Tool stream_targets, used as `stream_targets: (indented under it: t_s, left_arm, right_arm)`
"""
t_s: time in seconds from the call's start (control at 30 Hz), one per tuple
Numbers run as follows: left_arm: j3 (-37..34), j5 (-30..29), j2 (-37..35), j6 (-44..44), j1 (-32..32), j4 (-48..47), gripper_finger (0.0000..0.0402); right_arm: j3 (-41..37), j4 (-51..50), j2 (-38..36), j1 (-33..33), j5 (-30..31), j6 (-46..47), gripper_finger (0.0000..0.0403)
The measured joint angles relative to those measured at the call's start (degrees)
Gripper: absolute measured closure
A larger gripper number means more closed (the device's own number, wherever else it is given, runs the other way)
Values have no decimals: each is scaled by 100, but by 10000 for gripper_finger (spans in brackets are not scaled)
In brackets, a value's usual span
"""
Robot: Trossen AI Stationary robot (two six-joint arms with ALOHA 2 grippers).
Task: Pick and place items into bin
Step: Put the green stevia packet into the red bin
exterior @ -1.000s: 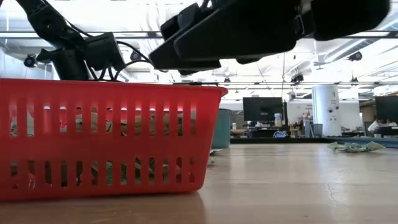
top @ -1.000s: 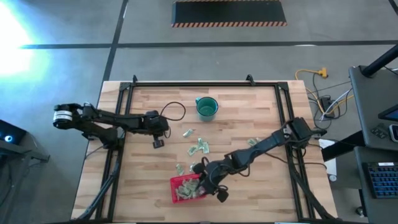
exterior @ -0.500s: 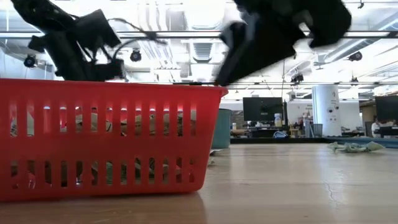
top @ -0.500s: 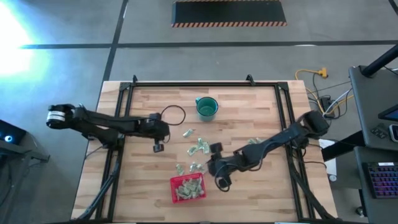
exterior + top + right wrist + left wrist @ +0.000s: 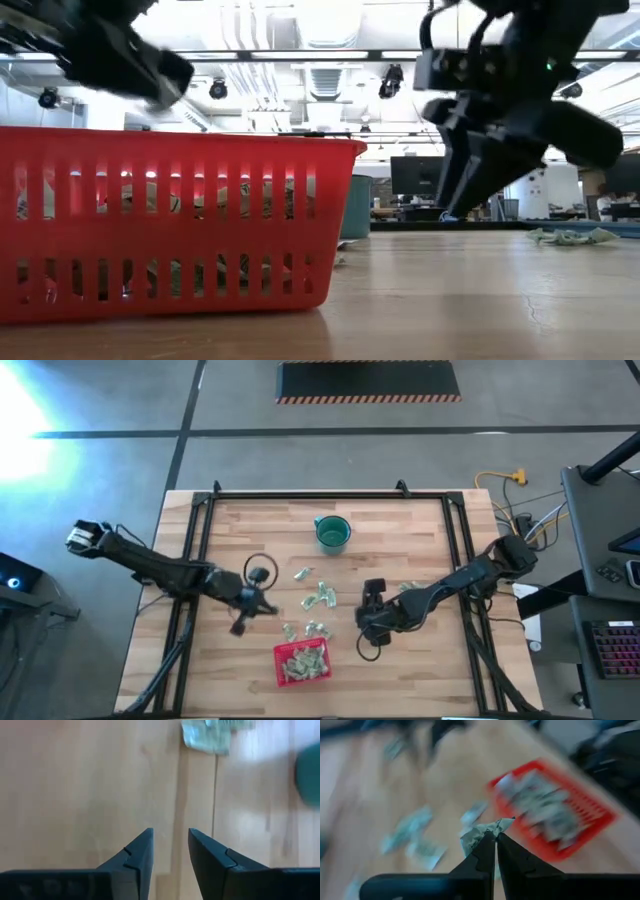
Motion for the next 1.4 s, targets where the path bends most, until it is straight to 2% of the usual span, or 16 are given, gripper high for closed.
stream_targets:
  t_s: [0.3,0.43,0.7,0.93,1.07,1.2,1.4]
  left_arm:
    - [151,664,609,827,-919,1169,401]
    - [269,930,1037,1055,-1006,1506,401]
    - [993,1031,2266,1131,-997,1393,401]
    - [2095,1029,3194,759,-993,-24,401]
    - [2691,748,3752,537,-993,-894,401]
    - [3167,607,4170,499,-993,-1440,401]
    - [3529,592,4397,331,-991,-1566,402]
  right_arm:
    - [-442,-953,-587,-157,574,1136,313]
    - [-781,-1073,-1050,-155,736,1583,321]
    - [-1655,-1006,-2013,-157,740,2503,321]
    - [-2155,-830,-2632,-157,731,3058,287]
    - [-2302,-787,-2754,-157,727,3158,261]
    - [-2384,-687,-2809,-157,722,3163,241]
    - [-2442,-735,-2829,-157,714,3161,222]
